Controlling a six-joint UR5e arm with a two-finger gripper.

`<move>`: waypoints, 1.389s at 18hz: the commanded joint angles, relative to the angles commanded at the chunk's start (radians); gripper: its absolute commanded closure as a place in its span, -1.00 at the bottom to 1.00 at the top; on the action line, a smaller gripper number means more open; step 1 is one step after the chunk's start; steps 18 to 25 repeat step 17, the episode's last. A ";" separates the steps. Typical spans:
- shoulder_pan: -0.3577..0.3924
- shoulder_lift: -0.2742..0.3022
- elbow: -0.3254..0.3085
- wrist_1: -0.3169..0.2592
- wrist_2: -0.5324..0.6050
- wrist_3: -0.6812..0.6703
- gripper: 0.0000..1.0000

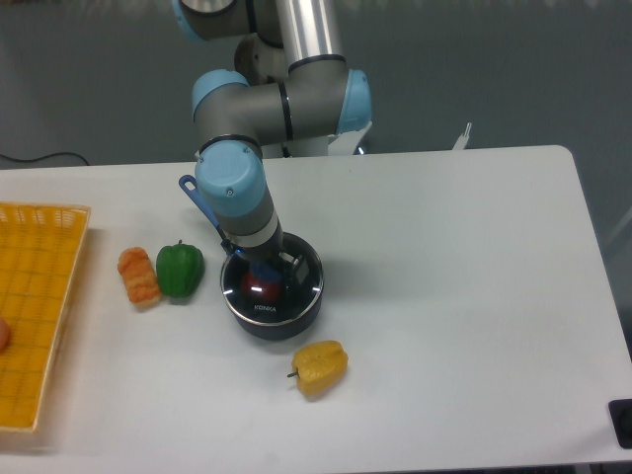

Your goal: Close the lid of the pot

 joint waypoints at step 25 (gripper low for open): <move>0.066 0.026 0.110 -0.015 -0.021 0.058 -1.00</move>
